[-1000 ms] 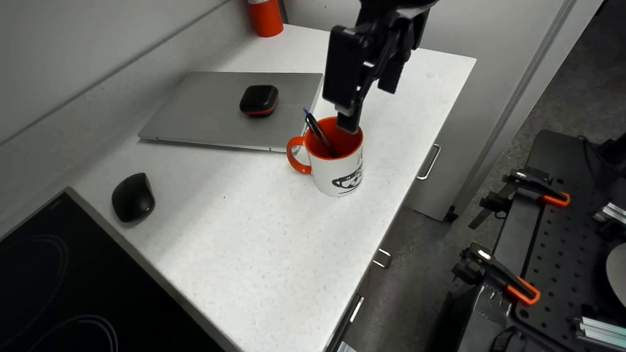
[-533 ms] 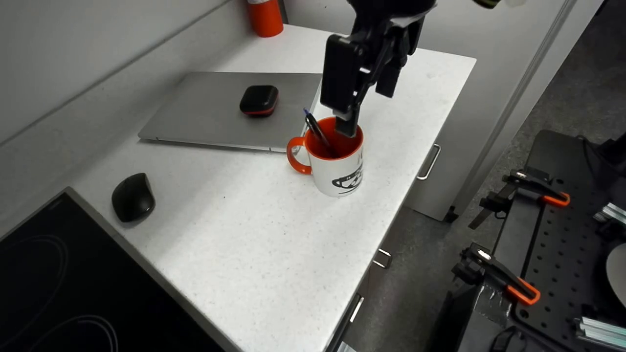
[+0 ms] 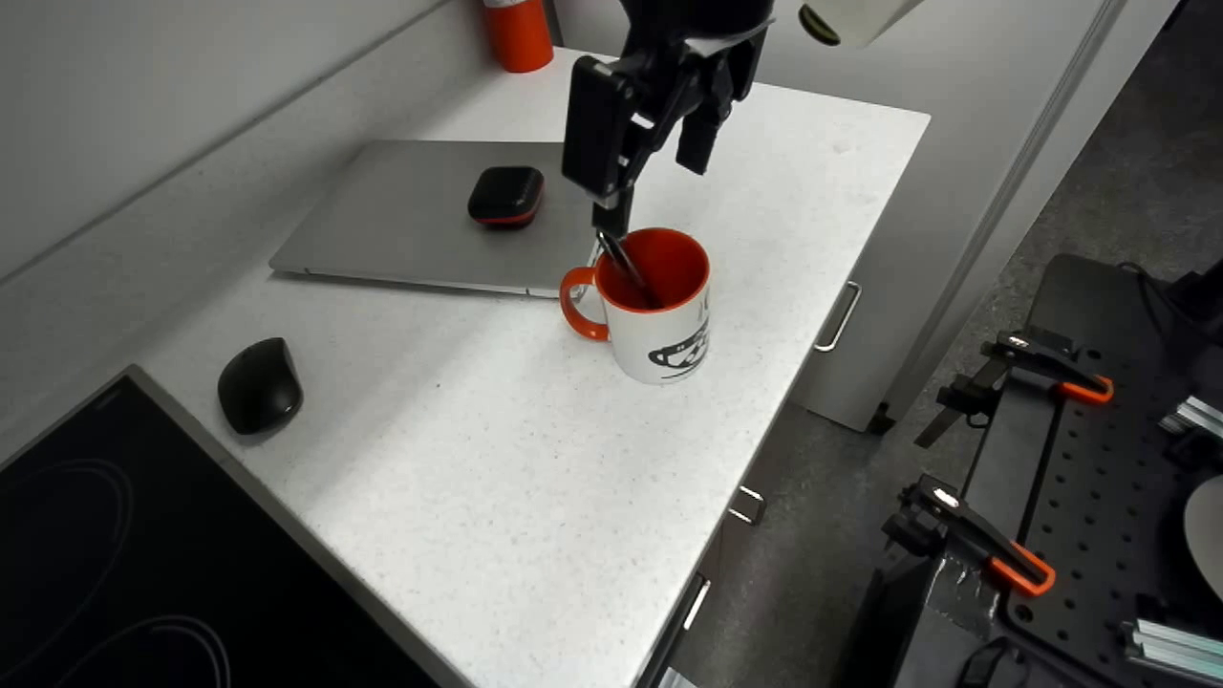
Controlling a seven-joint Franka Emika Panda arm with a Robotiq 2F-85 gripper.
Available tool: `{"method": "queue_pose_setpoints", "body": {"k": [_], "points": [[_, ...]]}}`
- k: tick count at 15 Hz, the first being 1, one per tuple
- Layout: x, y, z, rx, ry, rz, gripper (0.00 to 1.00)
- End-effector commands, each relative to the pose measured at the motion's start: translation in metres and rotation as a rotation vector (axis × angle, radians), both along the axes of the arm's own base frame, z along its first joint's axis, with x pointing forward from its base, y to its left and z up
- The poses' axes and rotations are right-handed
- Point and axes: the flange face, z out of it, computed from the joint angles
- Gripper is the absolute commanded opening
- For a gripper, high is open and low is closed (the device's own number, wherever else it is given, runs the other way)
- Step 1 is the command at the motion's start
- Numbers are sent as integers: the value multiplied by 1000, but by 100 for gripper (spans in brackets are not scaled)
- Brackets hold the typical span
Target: Take the pen out of the mug and put it on the counter
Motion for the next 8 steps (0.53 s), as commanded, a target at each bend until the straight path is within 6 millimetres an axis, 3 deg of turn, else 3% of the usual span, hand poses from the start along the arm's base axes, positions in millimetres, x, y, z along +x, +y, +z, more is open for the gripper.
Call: {"method": "queue_pose_setpoints", "body": {"k": [1, 8], "points": [[27, -6, -4, 4, -35, -38, 100], [43, -2, -22, 0, 10, -52, 100]]}}
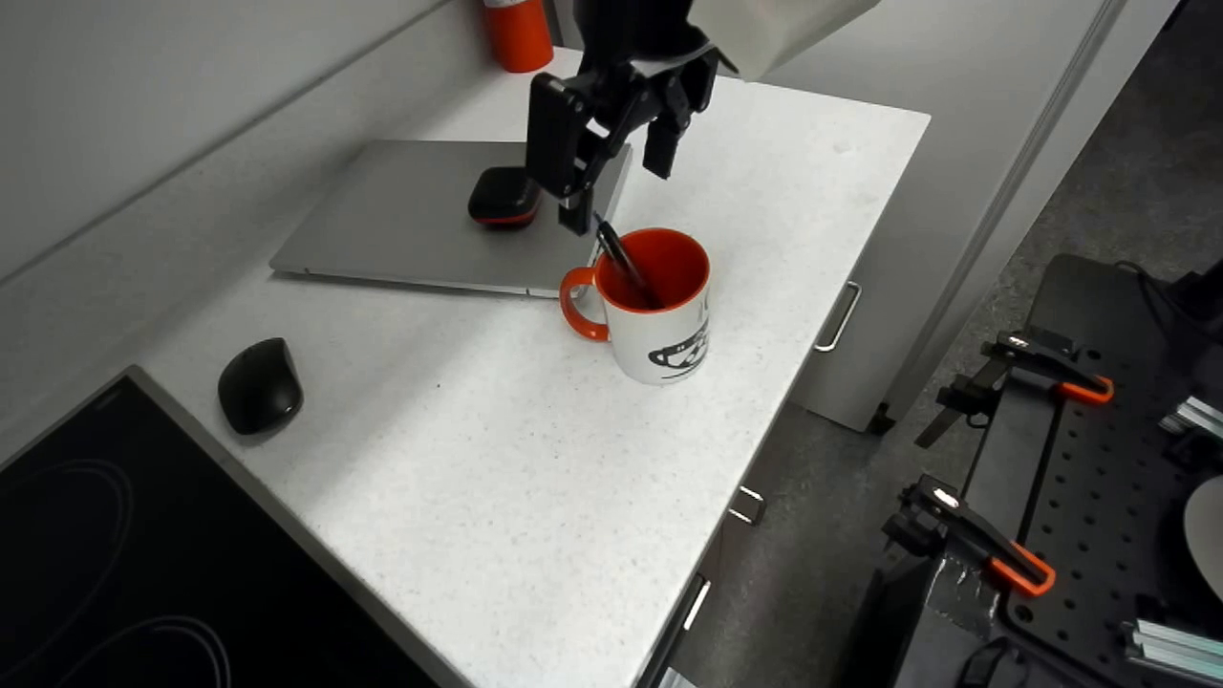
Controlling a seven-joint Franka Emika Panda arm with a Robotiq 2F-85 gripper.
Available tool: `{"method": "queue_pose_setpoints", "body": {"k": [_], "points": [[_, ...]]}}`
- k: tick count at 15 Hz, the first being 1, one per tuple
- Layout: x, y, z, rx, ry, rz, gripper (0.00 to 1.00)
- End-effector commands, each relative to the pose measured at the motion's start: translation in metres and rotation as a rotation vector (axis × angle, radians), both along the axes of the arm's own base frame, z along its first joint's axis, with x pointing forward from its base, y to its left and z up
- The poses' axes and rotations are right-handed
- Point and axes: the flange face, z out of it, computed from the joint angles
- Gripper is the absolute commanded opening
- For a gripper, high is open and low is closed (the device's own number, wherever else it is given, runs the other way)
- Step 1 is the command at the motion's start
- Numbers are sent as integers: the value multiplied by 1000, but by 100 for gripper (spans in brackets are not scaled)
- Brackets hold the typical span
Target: Take the pen out of the mug and put it on the counter
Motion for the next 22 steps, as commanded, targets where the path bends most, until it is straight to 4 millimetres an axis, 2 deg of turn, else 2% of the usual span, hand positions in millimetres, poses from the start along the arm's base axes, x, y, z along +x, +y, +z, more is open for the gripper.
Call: {"method": "queue_pose_setpoints", "body": {"k": [1, 4, 5, 6, 10, 14, 20, 22], "points": [[13, 2, -8, -8, 25, -18, 100], [17, 4, -17, 8, 41, -4, 100], [18, 5, -19, 11, 42, -3, 91], [19, 6, -20, 12, 42, -3, 74], [17, 7, -20, 14, 58, -8, 37], [8, 9, -8, 32, 59, -16, 2], [1, 12, 15, 36, 24, -17, 0], [-2, 12, 28, 34, 0, -9, 0]]}}
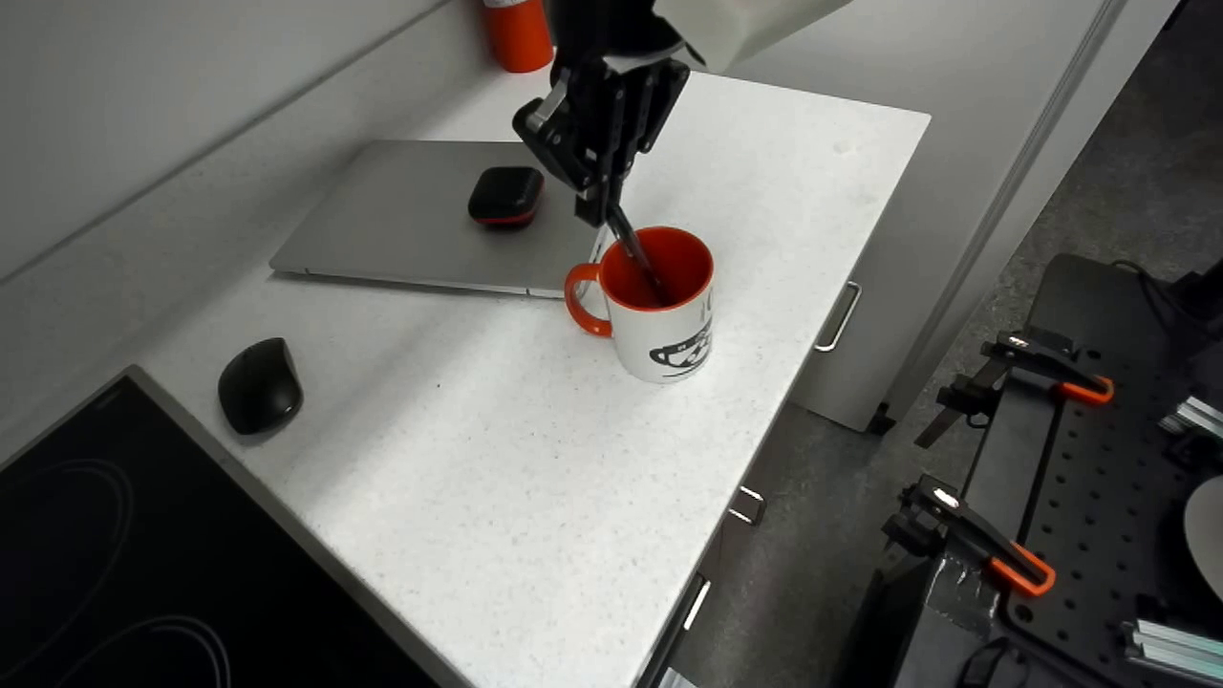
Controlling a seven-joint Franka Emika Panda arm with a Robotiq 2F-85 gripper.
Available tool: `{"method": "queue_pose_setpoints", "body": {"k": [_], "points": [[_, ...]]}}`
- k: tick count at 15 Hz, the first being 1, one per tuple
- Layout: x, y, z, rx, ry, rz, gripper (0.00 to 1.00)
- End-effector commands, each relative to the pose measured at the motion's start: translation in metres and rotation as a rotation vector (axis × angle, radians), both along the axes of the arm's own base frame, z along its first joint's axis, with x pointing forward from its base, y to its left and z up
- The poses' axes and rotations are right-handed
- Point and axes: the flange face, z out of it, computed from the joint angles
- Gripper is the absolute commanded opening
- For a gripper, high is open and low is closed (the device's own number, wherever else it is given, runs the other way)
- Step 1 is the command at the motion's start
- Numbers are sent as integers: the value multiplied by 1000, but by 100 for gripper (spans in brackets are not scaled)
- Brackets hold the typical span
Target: Take the pen out of the mug and put it on the counter
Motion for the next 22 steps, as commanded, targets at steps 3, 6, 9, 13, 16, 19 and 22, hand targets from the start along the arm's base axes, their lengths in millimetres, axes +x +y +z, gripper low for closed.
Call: {"method": "queue_pose_setpoints", "body": {"k": [3, 6, 9, 13, 16, 19, 22], "points": [[-17, -2, 51, 4, -63, -15, 0], [-26, -11, 83, 1, -117, -34, 0], [-38, -27, 113, -10, -158, -74, 0], [-38, -69, 108, -121, -90, -117, 0], [-30, -104, 91, -197, -67, -161, 0], [-32, -105, 90, -174, -62, -142, 0], [-31, -102, 89, -174, -61, -136, 0]]}}
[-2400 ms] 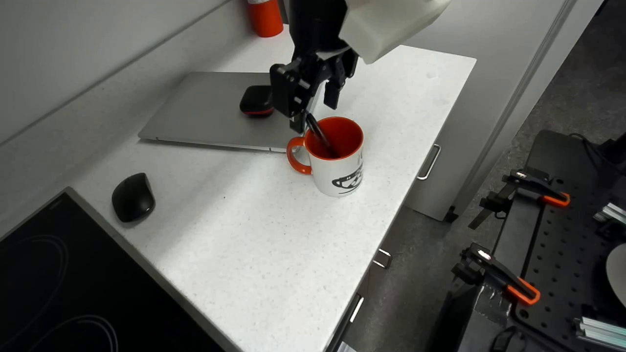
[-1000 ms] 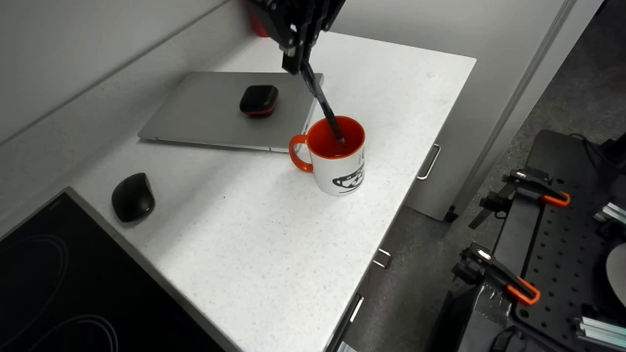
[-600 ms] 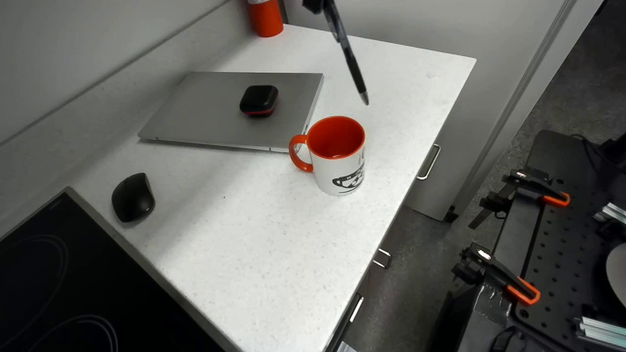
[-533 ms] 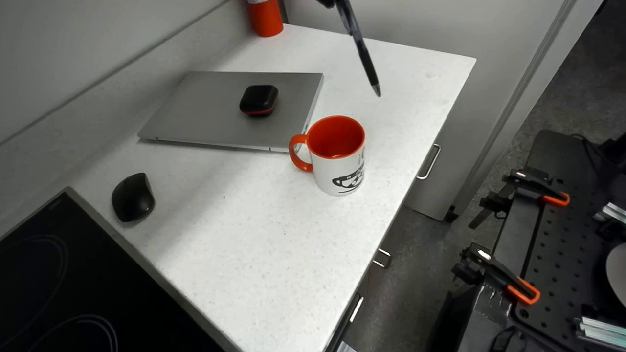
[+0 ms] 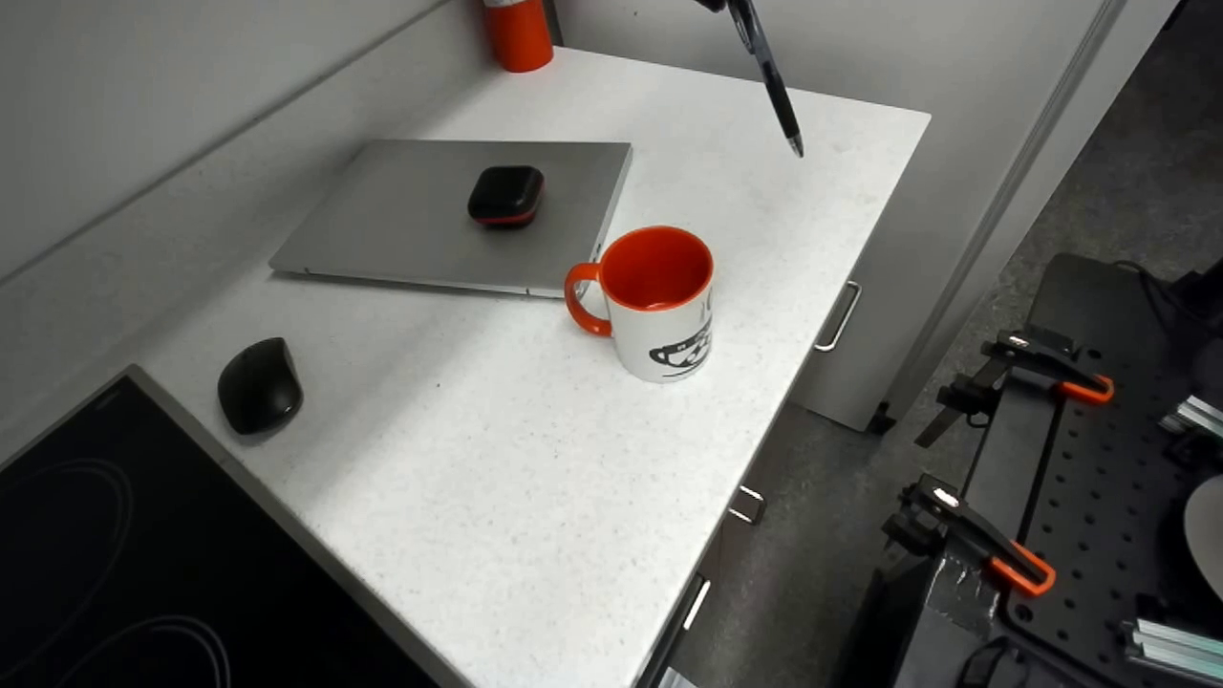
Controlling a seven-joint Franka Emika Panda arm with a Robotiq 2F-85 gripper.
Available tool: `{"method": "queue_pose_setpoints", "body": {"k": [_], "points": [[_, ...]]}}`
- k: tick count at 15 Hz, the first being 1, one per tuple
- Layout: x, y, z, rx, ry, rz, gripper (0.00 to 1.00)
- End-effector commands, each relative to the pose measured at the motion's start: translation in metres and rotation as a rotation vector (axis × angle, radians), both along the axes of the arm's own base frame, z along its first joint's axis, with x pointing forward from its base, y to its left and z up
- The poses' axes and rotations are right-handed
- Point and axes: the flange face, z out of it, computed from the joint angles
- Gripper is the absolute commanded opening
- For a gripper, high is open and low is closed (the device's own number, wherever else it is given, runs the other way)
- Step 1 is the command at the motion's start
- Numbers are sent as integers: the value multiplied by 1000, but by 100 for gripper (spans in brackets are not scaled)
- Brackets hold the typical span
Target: Take the pen out of the mug and put it on the counter
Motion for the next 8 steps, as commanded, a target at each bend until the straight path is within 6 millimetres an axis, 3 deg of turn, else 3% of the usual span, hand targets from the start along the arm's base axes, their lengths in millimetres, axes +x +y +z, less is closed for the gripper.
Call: {"method": "queue_pose_setpoints", "body": {"k": [1, 3, 8], "points": [[0, 1, 1, 0, 0, 2, 0], [9, -4, -6, -11, -5, -15, 0], [52, -56, -59, 27, 59, -162, 0]]}}
